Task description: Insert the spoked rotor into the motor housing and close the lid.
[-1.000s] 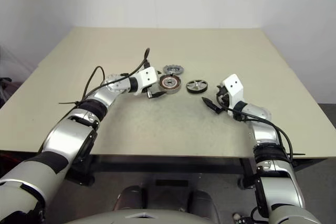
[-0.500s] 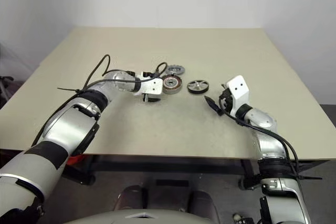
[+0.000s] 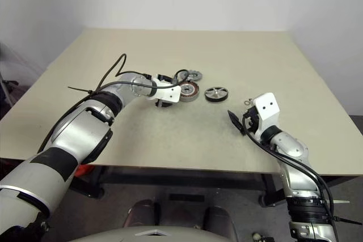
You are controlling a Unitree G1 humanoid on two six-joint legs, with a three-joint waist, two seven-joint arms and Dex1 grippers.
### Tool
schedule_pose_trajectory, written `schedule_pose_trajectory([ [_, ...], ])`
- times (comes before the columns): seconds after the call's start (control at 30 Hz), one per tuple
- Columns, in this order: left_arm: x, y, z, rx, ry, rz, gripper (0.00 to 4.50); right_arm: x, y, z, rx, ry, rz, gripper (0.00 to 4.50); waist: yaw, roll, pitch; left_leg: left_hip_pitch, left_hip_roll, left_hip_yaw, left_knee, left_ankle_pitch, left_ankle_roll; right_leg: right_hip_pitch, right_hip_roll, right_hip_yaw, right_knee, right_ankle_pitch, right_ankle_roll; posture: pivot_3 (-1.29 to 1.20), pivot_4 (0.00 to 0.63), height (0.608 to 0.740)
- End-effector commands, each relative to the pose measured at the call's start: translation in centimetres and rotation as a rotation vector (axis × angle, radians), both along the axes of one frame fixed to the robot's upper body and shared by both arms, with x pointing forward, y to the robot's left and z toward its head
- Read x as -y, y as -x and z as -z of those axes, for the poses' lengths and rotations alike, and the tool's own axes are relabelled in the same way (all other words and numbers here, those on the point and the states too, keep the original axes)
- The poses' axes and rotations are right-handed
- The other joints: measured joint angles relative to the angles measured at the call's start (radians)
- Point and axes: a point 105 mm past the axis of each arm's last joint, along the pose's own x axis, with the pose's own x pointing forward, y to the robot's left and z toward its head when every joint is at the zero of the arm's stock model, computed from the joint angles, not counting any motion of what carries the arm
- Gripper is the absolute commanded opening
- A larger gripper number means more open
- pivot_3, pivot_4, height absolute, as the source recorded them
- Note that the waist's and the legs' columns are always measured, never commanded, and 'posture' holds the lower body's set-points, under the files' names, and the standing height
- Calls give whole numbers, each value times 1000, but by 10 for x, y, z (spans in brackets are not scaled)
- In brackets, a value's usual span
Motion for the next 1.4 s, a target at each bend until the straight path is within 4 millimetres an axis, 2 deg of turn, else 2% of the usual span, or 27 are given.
schedule_pose_trajectory([
  [0.03, 11, -6, -24, 28, 51, -5, 4288, 1, 4, -16, 62, -10, 22, 4500, 1, 0, 0, 0, 0, 0, 0, 0, 0, 0, 0, 0, 0, 0, 0, 0, 0, 740],
  [0.1, 16, -5, -26, 18, 70, 0, 3876, 2, 6, -16, 61, -10, 32, 4500, 2, 0, 0, 0, 0, 0, 0, 0, 0, 0, 0, 0, 0, 0, 0, 0, 0, 740],
  [0.2, 21, -3, -26, 17, 70, 15, 2943, 3, 9, -15, 60, -13, 45, 4500, 2, 0, 0, 0, 0, 0, 0, 0, 0, 0, 0, 0, 0, 0, 0, 0, 0, 740],
  [0.33, 26, 2, -20, -19, 75, 45, 2943, 4, 10, -14, 58, -14, 58, 4500, 2, 0, 0, 0, -1, 0, 0, 0, 0, 0, -1, 0, 0, 0, 1, 0, 0, 740],
  [0.9, 27, 10, -6, -76, 40, 72, 2943, 8, 14, -18, 78, -23, 102, 4500, 4, 0, 0, 0, -6, -1, -1, -1, 2, 1, -6, -1, 0, -2, 3, 0, 0, 740],
  [1.2, 30, 6, -11, -49, 66, 48, 2943, 13, 14, -19, 82, -18, 125, 4500, 4, 0, 0, 0, -6, -1, -1, -1, 2, 1, -7, -1, 0, -2, 3, 0, 0, 740],
  [1.4, 23, 1, -17, -23, 62, 19, 2943, 10, 13, -16, 85, -28, 133, 4500, 4, 0, 0, 0, -6, -1, -1, -1, 2, 1, -7, -1, 0, -2, 3, 0, 0, 740],
])
